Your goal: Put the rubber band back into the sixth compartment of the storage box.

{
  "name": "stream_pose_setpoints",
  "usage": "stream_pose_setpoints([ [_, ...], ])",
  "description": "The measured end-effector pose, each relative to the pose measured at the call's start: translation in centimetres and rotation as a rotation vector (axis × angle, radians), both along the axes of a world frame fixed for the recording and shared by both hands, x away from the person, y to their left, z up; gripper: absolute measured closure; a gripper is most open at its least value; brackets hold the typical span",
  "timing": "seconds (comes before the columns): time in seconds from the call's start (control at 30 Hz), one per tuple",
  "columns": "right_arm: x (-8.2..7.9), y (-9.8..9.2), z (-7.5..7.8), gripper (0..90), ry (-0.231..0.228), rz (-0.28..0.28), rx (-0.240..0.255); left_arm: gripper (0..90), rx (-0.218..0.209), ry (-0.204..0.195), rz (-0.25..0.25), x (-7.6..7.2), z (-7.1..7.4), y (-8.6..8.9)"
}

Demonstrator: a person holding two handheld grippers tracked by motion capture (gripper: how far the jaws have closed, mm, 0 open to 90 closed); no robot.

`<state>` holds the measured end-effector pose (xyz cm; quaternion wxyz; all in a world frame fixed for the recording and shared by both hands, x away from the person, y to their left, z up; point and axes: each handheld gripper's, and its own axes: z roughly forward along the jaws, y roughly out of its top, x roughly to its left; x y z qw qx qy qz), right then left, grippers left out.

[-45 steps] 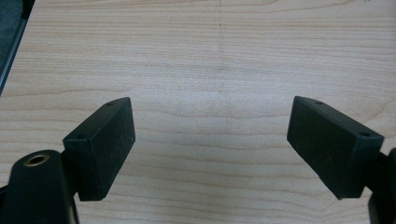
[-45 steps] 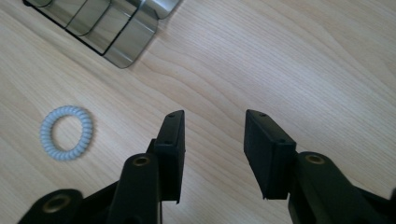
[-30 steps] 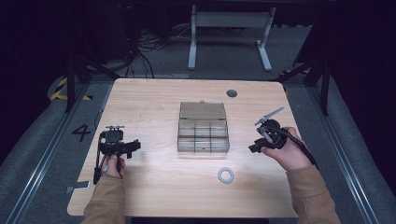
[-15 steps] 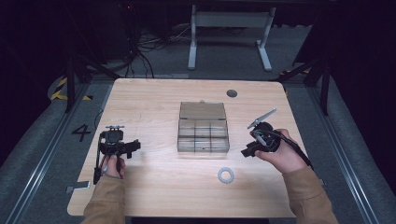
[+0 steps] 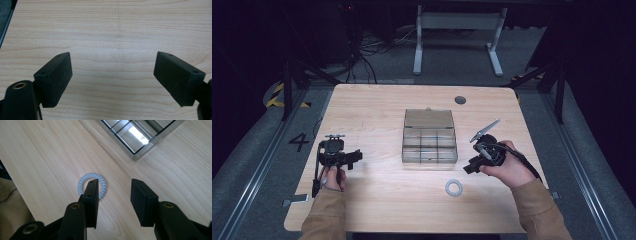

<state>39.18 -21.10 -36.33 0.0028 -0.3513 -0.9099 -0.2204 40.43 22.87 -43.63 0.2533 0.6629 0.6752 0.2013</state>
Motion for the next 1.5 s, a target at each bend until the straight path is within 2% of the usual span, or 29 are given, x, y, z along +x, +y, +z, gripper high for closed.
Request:
stream_pose_setpoints([
  [0.33,-0.1,0.7,-0.5,59.1,0.016,0.009,-0.016,15.9,-0.001,0.0,0.0,0.0,0.0,0.0],
  [0.8,0.2,2.0,-2.8,59.0,0.07,0.03,-0.079,15.9,-0.003,0.001,-0.001,0.0,0.0,0.0],
  [1.07,0.5,2.4,-3.9,57.8,0.08,0.029,-0.108,15.9,-0.003,0.002,-0.001,0.0,0.0,0.1],
  [1.2,0.7,2.6,-4.5,57.8,0.089,0.005,-0.126,15.9,-0.003,0.003,-0.001,0.0,0.0,0.0],
  [1.5,0.7,3.1,-5.3,57.6,0.104,0.017,-0.148,15.9,-0.002,0.001,0.0,0.0,0.0,0.1],
])
